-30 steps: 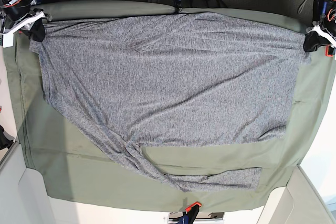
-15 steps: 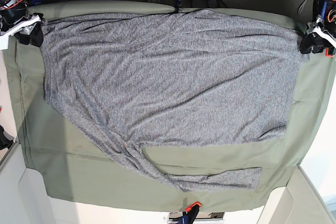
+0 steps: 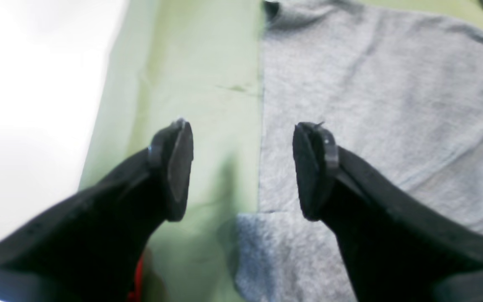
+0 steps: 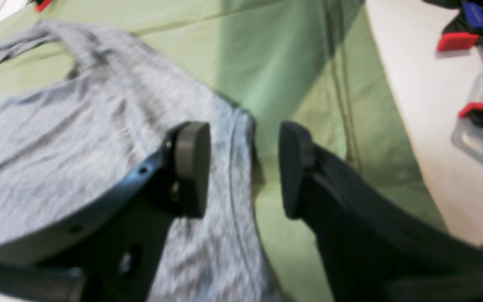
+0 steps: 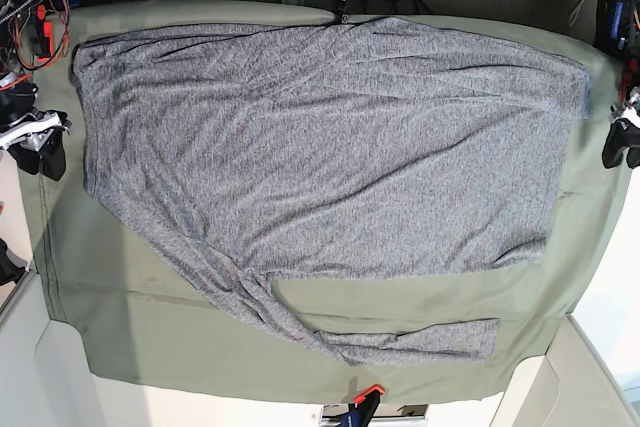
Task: Fold the T-shirt properly
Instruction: 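Move both grippers to the shirt's side edges and grasp them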
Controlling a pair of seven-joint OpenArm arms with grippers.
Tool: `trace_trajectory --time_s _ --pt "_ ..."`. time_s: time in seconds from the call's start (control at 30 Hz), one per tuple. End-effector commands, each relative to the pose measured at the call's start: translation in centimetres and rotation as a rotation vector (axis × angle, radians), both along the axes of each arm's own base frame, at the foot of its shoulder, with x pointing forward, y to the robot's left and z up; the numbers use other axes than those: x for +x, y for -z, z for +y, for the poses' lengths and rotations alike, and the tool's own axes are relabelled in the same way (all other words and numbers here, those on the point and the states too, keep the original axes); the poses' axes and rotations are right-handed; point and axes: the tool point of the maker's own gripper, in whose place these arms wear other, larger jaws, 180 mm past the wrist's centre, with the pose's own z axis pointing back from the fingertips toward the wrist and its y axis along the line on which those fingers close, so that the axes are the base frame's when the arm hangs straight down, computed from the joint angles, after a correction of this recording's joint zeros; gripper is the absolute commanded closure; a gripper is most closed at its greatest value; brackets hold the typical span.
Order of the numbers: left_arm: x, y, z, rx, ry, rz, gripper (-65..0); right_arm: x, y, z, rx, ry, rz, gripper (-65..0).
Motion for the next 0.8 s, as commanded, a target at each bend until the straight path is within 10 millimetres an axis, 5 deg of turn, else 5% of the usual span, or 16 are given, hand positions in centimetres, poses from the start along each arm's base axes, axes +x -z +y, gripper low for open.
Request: trace_trajectory --time_s 0.0,0.17,0.4,0.77 --pt "1.7 -1.7 -0.3 0.03 0.039 -0.055 -40.0 2.0 -2.1 0.1 -0.011 -0.011 -0.082 -27.2" --pt "4.6 -0.1 -3.7 0.089 0.153 -0.015 -40.0 7.3 -1.2 0.8 -0.028 -0.005 -0.075 -30.2" --pt "8.8 -1.1 -3.4 0.141 0.121 -0.057 -40.0 12.3 2.1 2.1 -0.036 -0.017 0.049 -32.6" --pt "15.7 1.8 -0.2 -0.029 -0.044 -0.07 -40.0 11.2 5.8 2.9 -0.002 -0.041 0.176 -32.6"
